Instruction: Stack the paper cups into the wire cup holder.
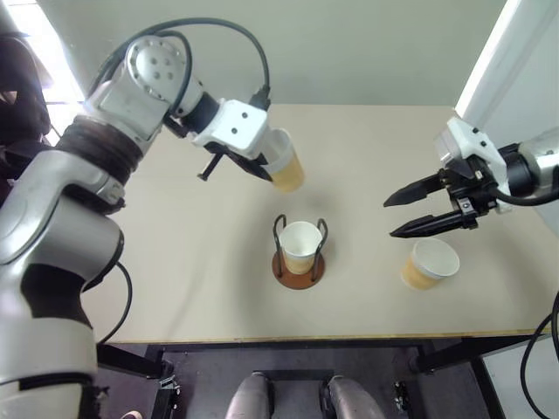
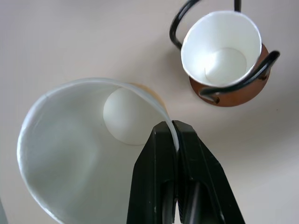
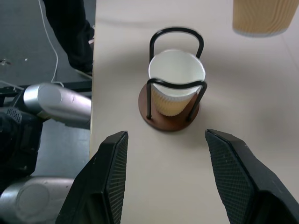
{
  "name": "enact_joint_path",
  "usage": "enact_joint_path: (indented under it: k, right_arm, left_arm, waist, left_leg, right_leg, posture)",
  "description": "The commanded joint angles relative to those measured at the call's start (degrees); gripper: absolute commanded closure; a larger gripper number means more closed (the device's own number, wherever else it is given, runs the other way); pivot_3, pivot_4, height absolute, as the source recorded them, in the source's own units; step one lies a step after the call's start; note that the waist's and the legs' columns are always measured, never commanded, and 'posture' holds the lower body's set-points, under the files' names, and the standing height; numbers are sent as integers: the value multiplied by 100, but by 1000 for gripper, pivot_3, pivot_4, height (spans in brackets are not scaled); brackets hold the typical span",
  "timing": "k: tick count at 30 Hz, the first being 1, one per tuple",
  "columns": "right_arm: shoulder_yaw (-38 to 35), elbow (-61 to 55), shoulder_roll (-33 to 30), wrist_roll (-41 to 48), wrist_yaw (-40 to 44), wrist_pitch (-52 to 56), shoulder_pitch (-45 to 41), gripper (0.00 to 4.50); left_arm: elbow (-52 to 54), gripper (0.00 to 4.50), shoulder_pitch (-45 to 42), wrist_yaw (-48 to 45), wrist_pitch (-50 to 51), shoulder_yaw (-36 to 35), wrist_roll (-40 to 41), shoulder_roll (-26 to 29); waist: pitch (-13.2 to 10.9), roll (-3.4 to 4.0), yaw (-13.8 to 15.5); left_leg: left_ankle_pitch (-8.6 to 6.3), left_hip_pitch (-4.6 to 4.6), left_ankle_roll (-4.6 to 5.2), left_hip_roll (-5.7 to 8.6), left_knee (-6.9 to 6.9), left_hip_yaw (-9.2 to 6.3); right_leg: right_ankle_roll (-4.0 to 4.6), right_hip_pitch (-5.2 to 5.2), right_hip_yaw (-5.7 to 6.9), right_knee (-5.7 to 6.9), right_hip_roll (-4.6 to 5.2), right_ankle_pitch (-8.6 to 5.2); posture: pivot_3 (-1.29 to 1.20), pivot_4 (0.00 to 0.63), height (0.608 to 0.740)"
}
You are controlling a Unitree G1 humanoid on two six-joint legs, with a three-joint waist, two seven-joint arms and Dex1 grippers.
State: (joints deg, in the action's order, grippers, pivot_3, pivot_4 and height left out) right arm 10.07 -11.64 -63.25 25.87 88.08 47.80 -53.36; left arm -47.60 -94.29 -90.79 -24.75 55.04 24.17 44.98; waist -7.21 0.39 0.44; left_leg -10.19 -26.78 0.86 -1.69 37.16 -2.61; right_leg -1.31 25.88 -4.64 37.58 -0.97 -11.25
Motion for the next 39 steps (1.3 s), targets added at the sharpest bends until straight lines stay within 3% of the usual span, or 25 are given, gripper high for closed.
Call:
enact_joint_path:
  k: [1,13,17,39]
  right_arm:
    - [-130,-129,-137,98,80,-8,-35,1826]
    - [-137,-241,-387,238,232,142,33,1826]
    - [-150,-275,-456,273,277,194,42,1826]
    - [-139,-401,-438,347,122,311,74,1826]
  left_arm:
    - [287,4449,-368,-171,54,190,418,37]
    - [1357,4449,-656,-171,223,1525,1467,509]
    - [1391,4449,-661,-171,140,1696,1595,440]
    - [1433,4449,-545,-171,-371,2155,1447,445]
  waist:
    - [2,-1,20]
    - [-3,18,26]
    - [-4,23,38]
    - [-6,36,56]
  left_leg:
    - [-1,-4,2,-3,2,-7]
    - [-15,-18,15,-4,23,-7]
    - [-18,-21,20,-1,41,-5]
    - [-29,-22,39,1,86,-1]
  right_leg:
    - [-9,-1,-1,-2,6,5]
    - [-36,-17,-2,-53,5,27]
    - [-5,-23,2,-51,1,12]
    - [-27,-43,-12,-59,6,28]
  posture:
    - [0,150,740]
    - [0,150,740]
    - [0,150,740]
    - [0,150,740]
